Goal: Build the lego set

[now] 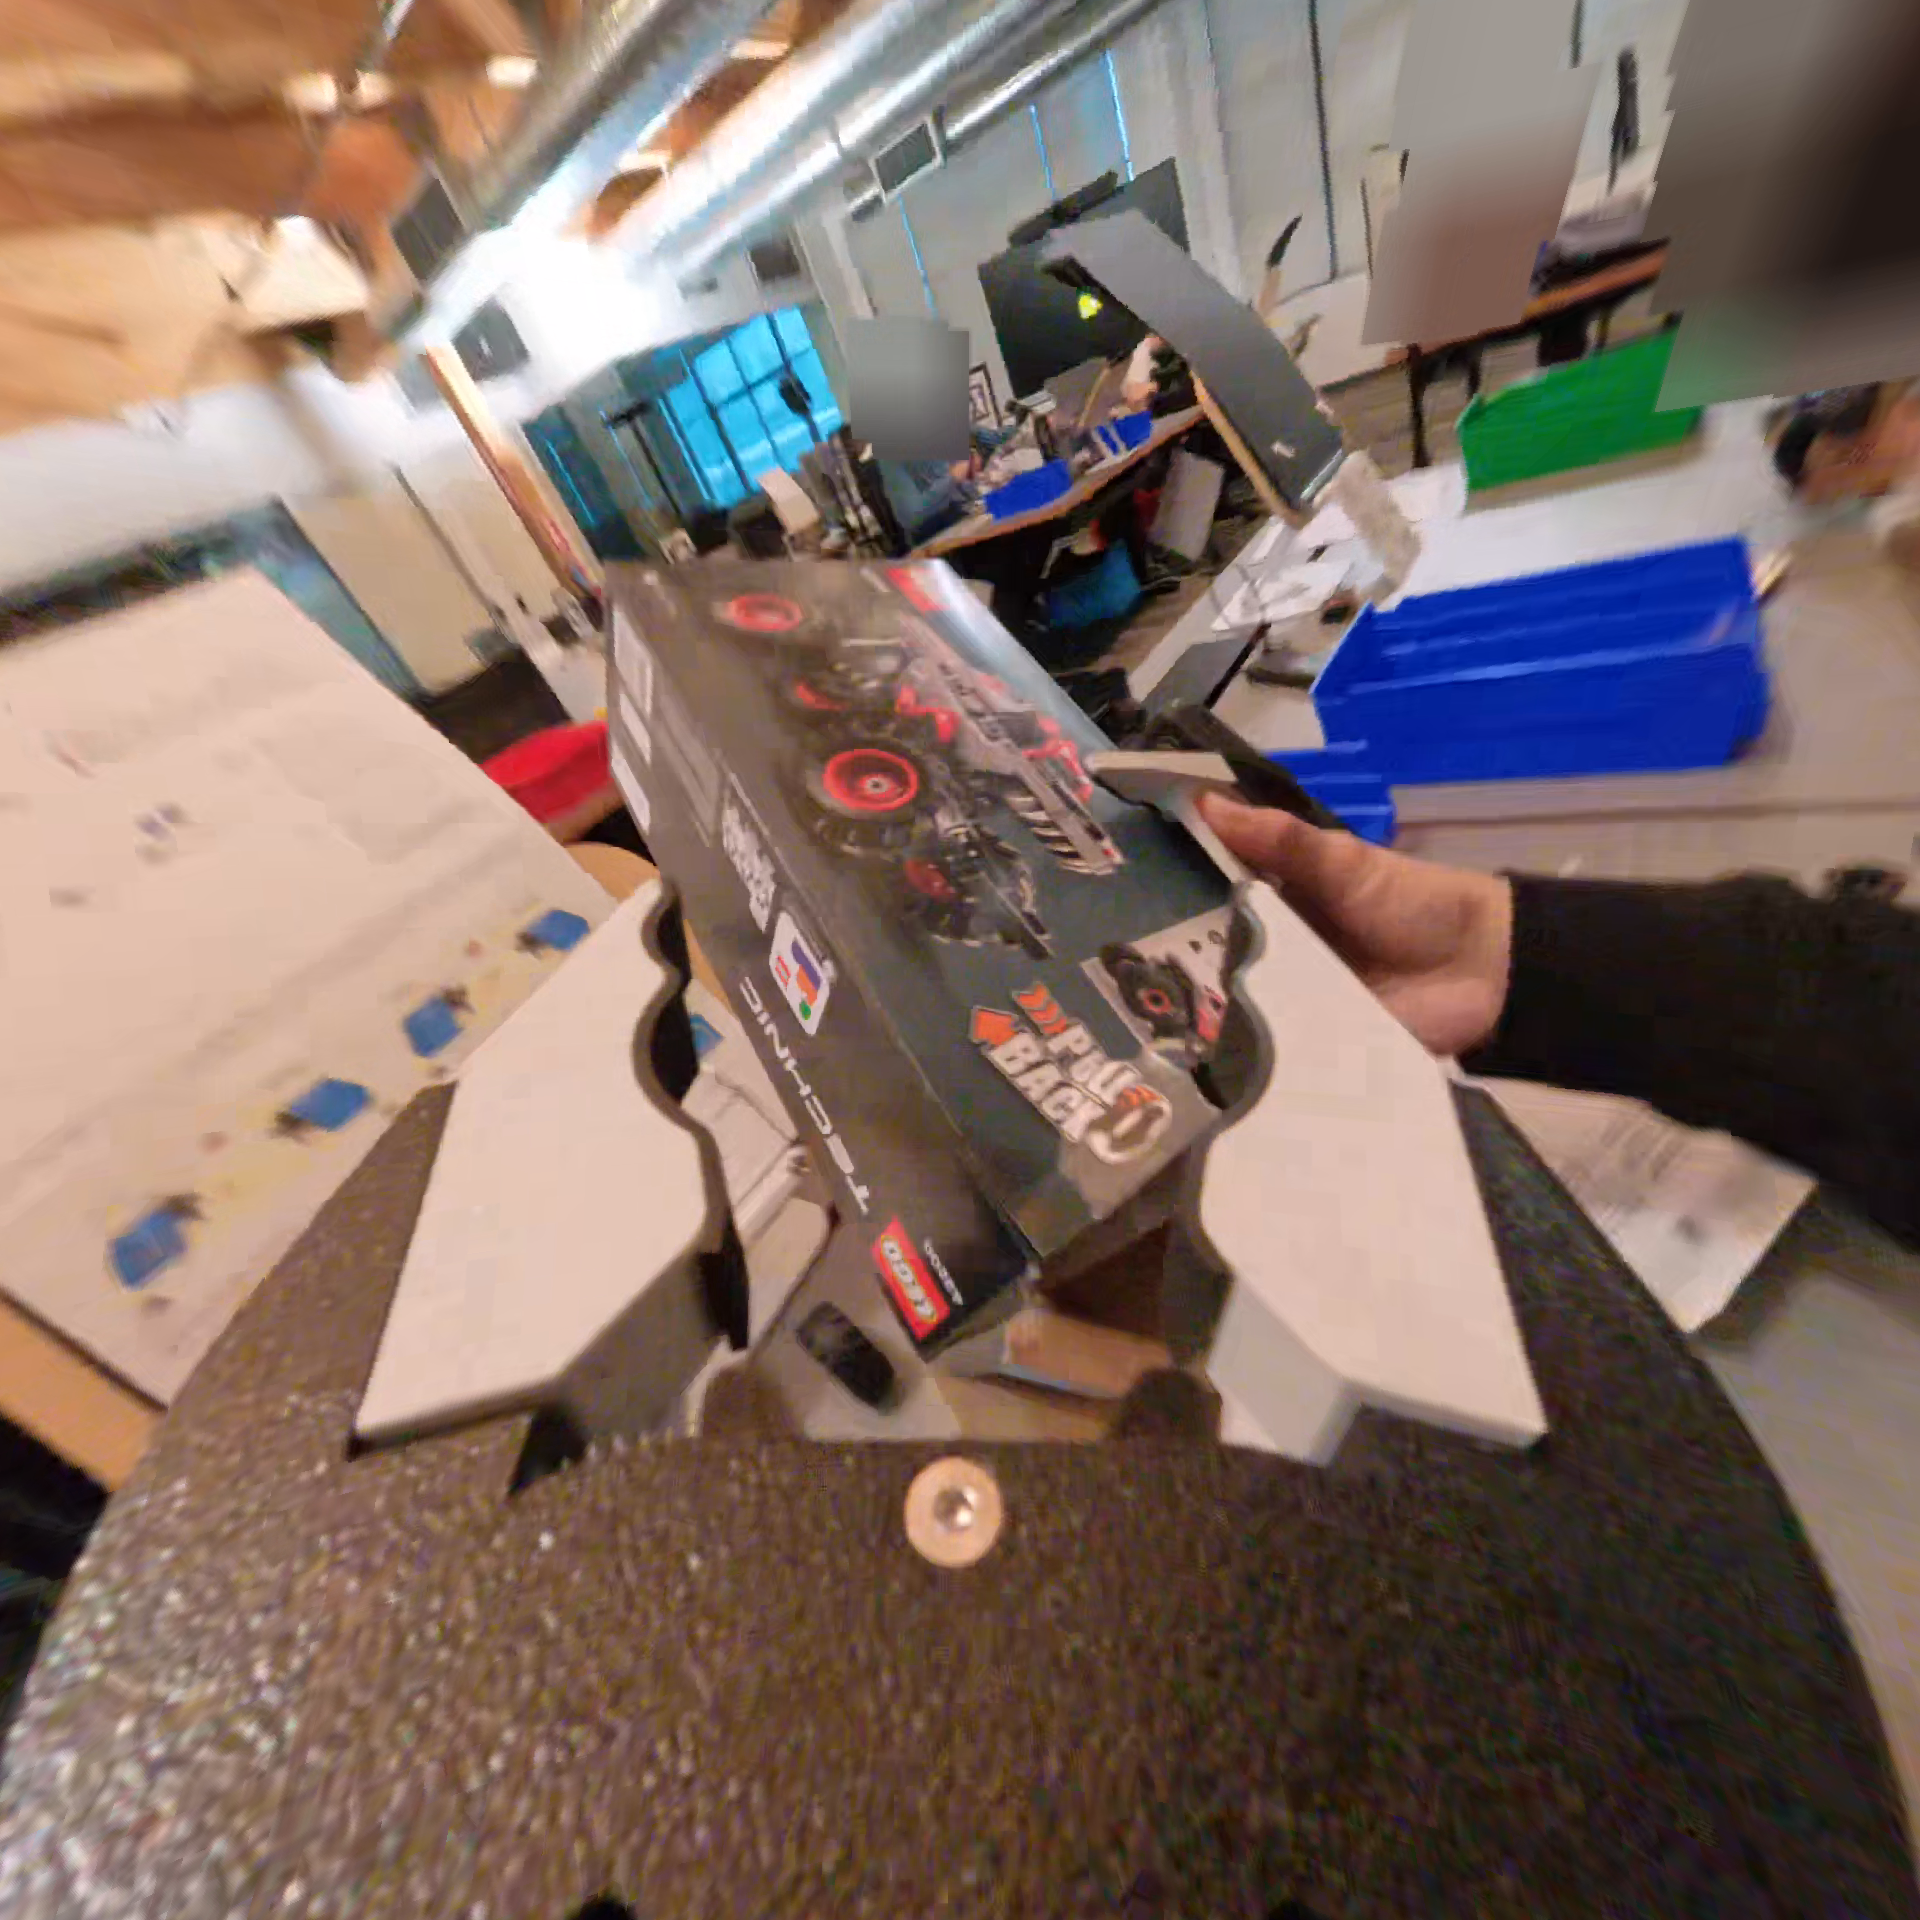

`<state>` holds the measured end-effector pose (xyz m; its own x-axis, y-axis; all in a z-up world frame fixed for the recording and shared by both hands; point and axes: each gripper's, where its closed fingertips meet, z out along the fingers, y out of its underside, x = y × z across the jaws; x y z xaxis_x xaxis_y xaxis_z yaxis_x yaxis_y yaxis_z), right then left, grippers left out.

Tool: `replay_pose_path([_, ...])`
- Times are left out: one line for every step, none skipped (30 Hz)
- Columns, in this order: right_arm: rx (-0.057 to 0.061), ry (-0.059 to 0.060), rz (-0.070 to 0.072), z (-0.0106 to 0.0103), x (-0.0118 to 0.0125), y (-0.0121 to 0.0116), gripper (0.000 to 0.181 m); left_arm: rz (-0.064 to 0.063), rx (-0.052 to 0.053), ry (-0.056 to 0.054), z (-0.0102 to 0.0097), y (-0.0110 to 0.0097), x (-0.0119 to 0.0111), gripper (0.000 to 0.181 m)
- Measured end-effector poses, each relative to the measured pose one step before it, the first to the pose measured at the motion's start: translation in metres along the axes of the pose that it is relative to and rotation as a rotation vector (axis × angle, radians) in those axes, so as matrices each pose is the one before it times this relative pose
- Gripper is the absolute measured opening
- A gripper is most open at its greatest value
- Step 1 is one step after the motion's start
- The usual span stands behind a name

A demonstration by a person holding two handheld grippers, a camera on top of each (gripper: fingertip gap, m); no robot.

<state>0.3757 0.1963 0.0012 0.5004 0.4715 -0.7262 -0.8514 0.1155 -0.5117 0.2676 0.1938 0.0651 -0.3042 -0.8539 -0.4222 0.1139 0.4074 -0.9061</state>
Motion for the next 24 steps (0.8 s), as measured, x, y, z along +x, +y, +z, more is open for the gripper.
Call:
replay_pose_path([-0.0046, 0.0073, 0.0075, -0.00148, 0.00069, -0.00008, 0.143, 0.1608, -0.0109, -0.0071, -0.00663, 0.00046, 0.02016, 0.085])
replay_pose_path([-0.0024, 0.0086, 0.0093, -0.00045, -0.00034, -0.00001, 0.143, 0.1703, -0.0142, -0.0083, -0.00393, 0.00191, 0.0224, 0.075])
replay_pose_path([0.0064, 0.0045, 0.0061, 0.00031, -0.00188, -0.00113, 0.142, 0.1713, -0.0269, -0.0183, -0.00118, 0.00359, 0.02202, 0.064])
replay_pose_path([0.0074, 0.0057, 0.0036, 0.0012, -0.00247, -0.00134, 0.142, 0.1667, -0.0551, -0.0314, 0.0013, 0.00654, 0.01894, 0.057])
replay_pose_path([0.0108, 0.0092, 0.0029, 0.00185, -0.00302, -0.00178, 0.142, 0.1524, -0.0809, -0.0547, 0.00365, 0.00901, 0.01348, 0.05])
replay_pose_path([0.007, 0.0014, -0.016, 0.00278, -0.00485, -0.00104, 0.142, 0.134, -0.0789, -0.061, 0.00472, 0.00811, 0.01019, 0.048])
replay_pose_path([-0.0037, 0.0023, -0.0346, 0.00343, -0.00522, 0.00072, 0.141, 0.1164, -0.0519, -0.0451, 0.00486, 0.00497, 0.00997, 0.044])
replay_pose_path([-0.003, 0.001, -0.029, 0.00335, -0.0056, 0.00109, 0.141, 0.0984, -0.024, -0.0347, 0.00439, 0.00182, 0.0083, 0.043])
replay_pose_path([-0.0009, -0.0079, -0.0143, 0.0031, -0.00635, 0.00119, 0.141, 0.0749, -0.0122, -0.0363, 0.00425, 0.00112, 0.00457, 0.042])
replay_pose_path([-0.0059, -0.0165, -0.0031, 0.00262, -0.0061, 0.00226, 0.141, 0.0473, -0.0121, 0.0, 0.00447, 0.00195, 0.0064, 0.036])
replay_pose_path([-0.0057, -0.0121, 0.0076, 0.00144, -0.00475, 0.00205, 0.141, 0.0218, -0.0167, 0.0507, 0.00445, 0.00293, 0.01023, 0.038])
replay_pose_path([-0.0007, -0.017, 0.0117, 0.00083, -0.00488, 0.00133, 0.14, 0.0009, -0.0137, 0.0399, 0.00401, 0.00253, 0.00583, 0.044])
replay_pose_path([-0.0003, 0.0008, -0.005, 0.00022, -0.00241, 0.00114, 0.141, -0.0081, -0.0005, 0.0108, 0.00269, 0.00055, -0.00025, 0.037])
replay_pose_path([-0.0037, 0.009, -0.012, -0.00033, -0.00094, 0.00118, 0.14, -0.0048, 0.0049, 0.0155, 0.00178, -0.0007, -0.00089, 0.037])
replay_pose_path([-0.0054, 0.004, -0.0086, -0.00011, -0.00124, 0.00127, 0.14, -0.0074, -0.0032, 0.0196, 0.00184, -0.00047, -0.0009, 0.04])
replay_pose_path([-0.0022, -0.0023, -0.0059, 0.00002, -0.00149, 0.00078, 0.14, -0.0153, -0.0127, 0.0191, 0.0023, 0.00032, -0.00094, 0.041])
replay_pose_path([0.0014, -0.0037, 0.0, 0.00027, -0.00163, 0.00023, 0.14, -0.0181, -0.0132, 0.0218, 0.00238, 0.00038, -0.00009, 0.036])
replay_pose_path([0.0023, -0.0031, 0.0011, 0.00024, -0.00179, -0.00013, 0.14, -0.0142, -0.0059, 0.0186, 0.00221, -0.00037, 0.00032, 0.03])
replay_pose_path([-0.0019, -0.0013, -0.0074, 0.00017, -0.00151, 0.00026, 0.14, -0.0077, -0.0003, 0.0168, 0.00183, -0.0006, 0.0008, 0.026])
replay_pose_path([-0.0049, 0.0059, -0.0145, 0.00007, -0.00087, 0.00003, 0.14, -0.0068, 0.0023, 0.0219, 0.00169, -0.00047, 0.002, 0.022])
replay_pose_path([-0.004, 0.0029, -0.0078, -0.00017, -0.00114, -0.00037, 0.14, -0.01, 0.0004, 0.0235, 0.00167, -0.00018, 0.00281, 0.016])
replay_pose_path([-0.0009, -0.0001, -0.007, -0.00029, -0.00133, -0.00105, 0.14, -0.006, 0.0002, 0.0218, 0.00154, -0.00042, 0.00335, 0.007])
replay_pose_path([0.0042, 0.001, -0.0093, -0.00073, -0.00113, -0.00208, 0.14, 0.0023, 0.0032, 0.0057, 0.00117, -0.00096, 0.00137, 0.0])
replay_pose_path([-0.0009, 0.0055, -0.0065, -0.00085, -0.00071, -0.00134, 0.14, 0.0027, 0.0029, -0.0045, 0.00052, -0.00076, -0.00099, 0.0])
